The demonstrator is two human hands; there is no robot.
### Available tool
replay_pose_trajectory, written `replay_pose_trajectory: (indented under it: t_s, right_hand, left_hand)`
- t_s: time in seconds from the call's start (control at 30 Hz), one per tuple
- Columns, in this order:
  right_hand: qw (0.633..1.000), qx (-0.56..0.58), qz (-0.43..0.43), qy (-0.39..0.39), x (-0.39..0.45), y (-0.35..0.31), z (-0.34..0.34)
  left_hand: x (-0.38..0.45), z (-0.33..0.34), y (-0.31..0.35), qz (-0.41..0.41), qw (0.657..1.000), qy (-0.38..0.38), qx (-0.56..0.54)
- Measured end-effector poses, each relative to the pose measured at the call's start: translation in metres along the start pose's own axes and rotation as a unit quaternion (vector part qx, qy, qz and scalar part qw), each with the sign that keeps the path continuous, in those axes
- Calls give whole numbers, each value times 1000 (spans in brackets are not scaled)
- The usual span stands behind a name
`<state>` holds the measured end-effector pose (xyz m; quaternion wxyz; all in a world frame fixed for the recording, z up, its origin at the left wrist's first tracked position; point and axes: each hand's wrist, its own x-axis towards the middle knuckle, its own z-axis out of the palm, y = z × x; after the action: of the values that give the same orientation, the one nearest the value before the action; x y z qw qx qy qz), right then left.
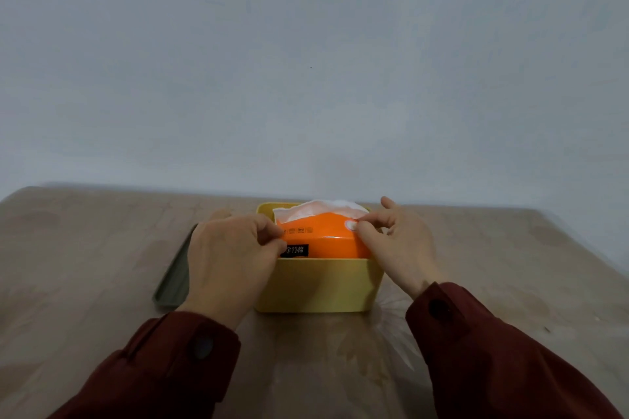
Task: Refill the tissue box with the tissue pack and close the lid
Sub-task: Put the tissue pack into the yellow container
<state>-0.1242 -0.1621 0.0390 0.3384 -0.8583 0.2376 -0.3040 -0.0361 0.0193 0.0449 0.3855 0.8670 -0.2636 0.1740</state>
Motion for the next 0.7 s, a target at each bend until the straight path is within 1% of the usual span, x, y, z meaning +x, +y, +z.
replay_pose_trajectory:
  t_s: [0.2,0.4,0.53,0.7]
  right_hand:
    - [999,-28,-3,-15,1,6,4]
    - [997,-64,-9,-30,3,7,6]
    - [997,-74,-11,-36,2,4,8]
    - [988,-142,-6,-62,4,-4,5]
  left_hand:
    - [8,-2,4,-18,998,-46,31]
    - [15,-6,5,-49,991,-115,37]
    - [21,-6,5,-54,983,-170,38]
    - [27,-8,7,-51,977,-197,64]
